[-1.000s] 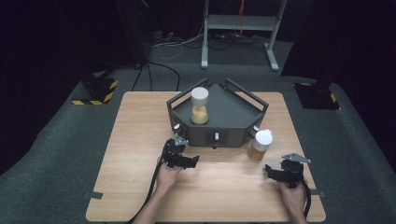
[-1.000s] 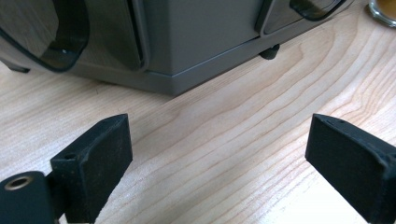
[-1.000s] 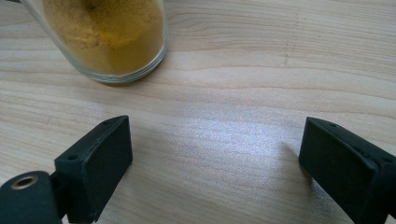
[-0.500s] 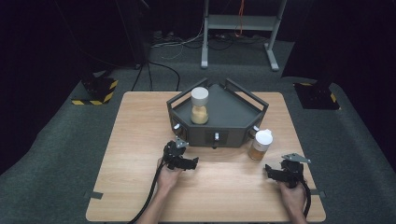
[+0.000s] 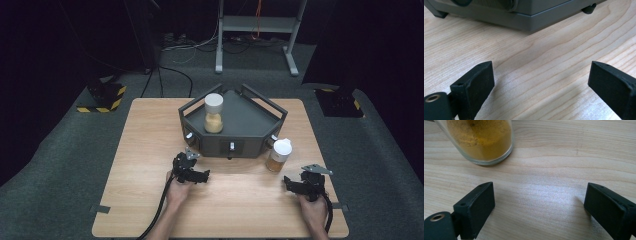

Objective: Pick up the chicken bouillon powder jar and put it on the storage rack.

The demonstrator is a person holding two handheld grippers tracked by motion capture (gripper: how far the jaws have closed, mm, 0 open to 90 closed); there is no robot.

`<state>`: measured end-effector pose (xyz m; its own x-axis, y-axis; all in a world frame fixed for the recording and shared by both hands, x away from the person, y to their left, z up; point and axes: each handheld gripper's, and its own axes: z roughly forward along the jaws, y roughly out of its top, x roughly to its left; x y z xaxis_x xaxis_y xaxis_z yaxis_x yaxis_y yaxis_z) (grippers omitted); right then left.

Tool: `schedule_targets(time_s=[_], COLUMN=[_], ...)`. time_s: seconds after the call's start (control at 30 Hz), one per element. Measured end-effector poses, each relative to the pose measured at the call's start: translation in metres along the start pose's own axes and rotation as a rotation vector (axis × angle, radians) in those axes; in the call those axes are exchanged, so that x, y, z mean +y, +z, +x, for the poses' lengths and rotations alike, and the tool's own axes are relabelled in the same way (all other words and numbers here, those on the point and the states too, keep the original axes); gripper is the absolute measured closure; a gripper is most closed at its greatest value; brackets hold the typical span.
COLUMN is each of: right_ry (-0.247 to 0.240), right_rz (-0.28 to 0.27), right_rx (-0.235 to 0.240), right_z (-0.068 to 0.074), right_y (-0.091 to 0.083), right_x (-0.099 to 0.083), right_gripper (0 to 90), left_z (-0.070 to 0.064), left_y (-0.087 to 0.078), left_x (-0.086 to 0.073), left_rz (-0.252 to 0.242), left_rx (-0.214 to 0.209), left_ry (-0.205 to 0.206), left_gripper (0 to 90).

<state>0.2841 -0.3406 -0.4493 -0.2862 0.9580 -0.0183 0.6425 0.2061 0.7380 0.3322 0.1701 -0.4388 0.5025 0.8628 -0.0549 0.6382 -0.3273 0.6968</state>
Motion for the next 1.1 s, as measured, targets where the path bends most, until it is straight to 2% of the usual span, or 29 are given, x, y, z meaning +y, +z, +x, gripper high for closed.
schedule_targets(time_s=[0.33, 0.47, 0.53, 0.8, 0.9, 1.1], right_ry=[0.000, 0.000, 0.000, -0.006, -0.007, 0.011], right_rz=[0.000, 0.000, 0.000, 0.002, 0.008, 0.016], right_rx=[0.000, 0.000, 0.000, 0.007, 0.008, -0.010], right_z=[0.000, 0.000, 0.000, -0.001, 0.001, 0.005], right_y=[0.000, 0.000, 0.000, 0.000, 0.000, 0.000], right_x=[0.000, 0.000, 0.000, 0.000, 0.001, 0.002], right_gripper=[9.3, 9.3, 9.3, 8.5, 5.4, 3.5], left_z=[-0.002, -0.006, -0.010, -0.012, -0.013, -0.013], left_y=[0.001, 0.002, 0.003, 0.003, 0.002, 0.003], left_x=[-0.008, -0.011, -0.018, -0.019, -0.019, -0.019], left_rz=[-0.017, -0.027, -0.048, -0.049, -0.049, -0.049], left_rx=[0.010, 0.025, 0.041, 0.046, 0.048, 0.047], left_ry=[-0.001, 0.020, 0.028, 0.024, 0.026, 0.025], left_gripper=[7.0, 7.1, 6.9, 7.0, 7.0, 7.0])
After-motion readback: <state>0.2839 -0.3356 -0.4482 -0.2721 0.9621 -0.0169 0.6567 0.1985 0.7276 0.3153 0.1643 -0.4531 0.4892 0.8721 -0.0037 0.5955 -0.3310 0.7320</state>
